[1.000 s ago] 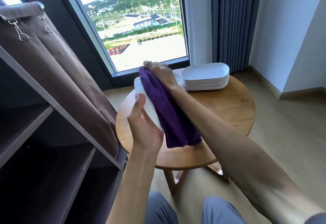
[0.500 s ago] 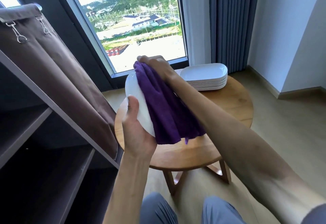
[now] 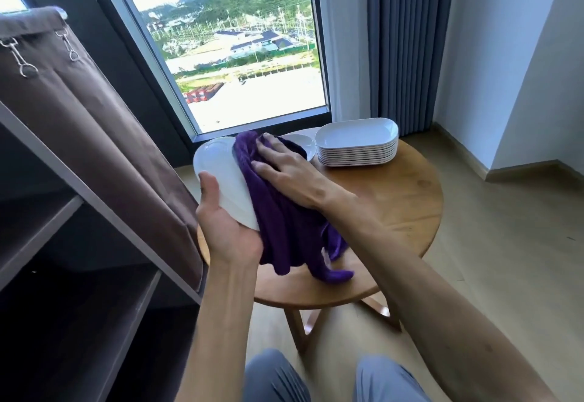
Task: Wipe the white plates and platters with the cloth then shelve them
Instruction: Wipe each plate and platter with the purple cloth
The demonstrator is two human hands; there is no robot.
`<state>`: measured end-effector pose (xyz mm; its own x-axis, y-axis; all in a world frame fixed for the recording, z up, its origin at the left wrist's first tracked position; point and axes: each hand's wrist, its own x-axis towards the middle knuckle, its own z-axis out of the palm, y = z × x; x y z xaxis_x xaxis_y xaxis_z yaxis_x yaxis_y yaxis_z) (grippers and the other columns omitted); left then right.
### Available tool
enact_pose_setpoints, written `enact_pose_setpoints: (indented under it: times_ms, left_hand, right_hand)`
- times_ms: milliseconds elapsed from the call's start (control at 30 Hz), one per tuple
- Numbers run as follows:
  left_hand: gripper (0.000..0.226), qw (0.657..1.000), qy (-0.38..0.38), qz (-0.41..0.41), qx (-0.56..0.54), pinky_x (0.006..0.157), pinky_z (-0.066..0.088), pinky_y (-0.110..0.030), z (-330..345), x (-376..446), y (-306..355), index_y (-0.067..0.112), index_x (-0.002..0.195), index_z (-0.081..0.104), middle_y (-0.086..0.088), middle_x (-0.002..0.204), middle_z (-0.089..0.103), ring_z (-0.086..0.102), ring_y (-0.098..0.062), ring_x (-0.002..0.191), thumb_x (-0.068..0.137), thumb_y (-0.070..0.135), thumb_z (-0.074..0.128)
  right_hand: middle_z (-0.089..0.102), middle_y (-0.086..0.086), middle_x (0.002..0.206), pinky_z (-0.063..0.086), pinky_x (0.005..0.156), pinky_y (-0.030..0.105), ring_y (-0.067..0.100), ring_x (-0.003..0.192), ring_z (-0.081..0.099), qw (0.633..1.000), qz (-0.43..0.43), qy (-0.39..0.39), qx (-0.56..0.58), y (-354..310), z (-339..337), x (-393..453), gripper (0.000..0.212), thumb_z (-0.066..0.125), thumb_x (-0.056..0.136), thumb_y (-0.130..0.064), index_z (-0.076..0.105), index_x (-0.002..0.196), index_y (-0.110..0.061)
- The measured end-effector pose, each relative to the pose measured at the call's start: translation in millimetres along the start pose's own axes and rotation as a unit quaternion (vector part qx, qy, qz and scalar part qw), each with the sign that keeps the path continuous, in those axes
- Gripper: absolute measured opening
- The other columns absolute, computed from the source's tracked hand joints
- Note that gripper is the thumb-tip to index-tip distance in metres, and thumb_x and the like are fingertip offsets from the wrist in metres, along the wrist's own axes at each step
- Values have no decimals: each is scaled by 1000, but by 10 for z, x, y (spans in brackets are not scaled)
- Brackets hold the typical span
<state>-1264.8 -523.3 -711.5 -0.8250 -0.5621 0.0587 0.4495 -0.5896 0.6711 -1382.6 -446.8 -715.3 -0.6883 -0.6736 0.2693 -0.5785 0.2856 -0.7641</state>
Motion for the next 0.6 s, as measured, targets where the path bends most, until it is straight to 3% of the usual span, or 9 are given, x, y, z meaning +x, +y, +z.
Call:
enact_pose_setpoints:
  times_ms: [67, 133, 233, 333, 467, 600]
  left_hand:
    - [50, 1000, -5, 6, -12, 86, 61, -38, -7, 32, 13, 10, 117, 77, -13, 122, 74, 72, -27, 110, 104, 45, 45]
    - [51, 1000, -10, 7, -17, 91, 60, -39, -32, 52, 28, 9, 118, 77, -13, 119, 74, 72, -27, 109, 105, 45, 43]
    - [56, 999, -42, 0, -8, 105, 53, -44, -77, 44, 46, 6, 141, 58, -16, 134, 66, 65, -31, 122, 104, 45, 44]
    - [59, 997, -80, 18, 2, 109, 49, -47, -66, 17, 101, 2, 144, 55, -20, 142, 60, 59, -35, 129, 103, 43, 42]
    - [54, 994, -96, 34, 36, 102, 54, -46, 36, 3, 183, 6, 132, 67, -17, 130, 67, 65, -33, 120, 106, 40, 35]
    - [67, 996, -57, 3, 70, 102, 53, -49, 78, -8, 156, 3, 150, 44, -26, 144, 54, 59, -38, 123, 98, 45, 47]
  right_hand:
    - [39, 1, 160, 10, 94, 8, 18, 145, 34, 997, -52, 56, -14, -18, 36, -95, 46, 52, 103, -38, 55, 145, -19]
    - [61, 6, 130, 23, 94, 7, 24, 123, 52, 986, -115, 121, -2, -63, 90, -171, 25, 63, 98, -21, 71, 119, -10]
    - [59, 4, 99, 37, 88, 24, 26, 100, 53, 978, -123, 167, 10, -131, 87, -130, 9, 68, 92, -15, 70, 100, -11]
    - [63, 10, 99, 44, 90, 47, 34, 100, 56, 973, -56, 222, -7, -174, 21, 101, 17, 66, 94, -17, 66, 107, -8]
    - [65, 9, 96, 46, 81, 43, 36, 95, 58, 969, 47, 242, 17, -175, -31, 245, 25, 51, 104, -33, 56, 108, -8]
    - [63, 0, 81, 43, 70, 36, 24, 78, 57, 970, 11, 241, -7, -86, 105, 9, 18, 57, 98, -29, 64, 97, -13]
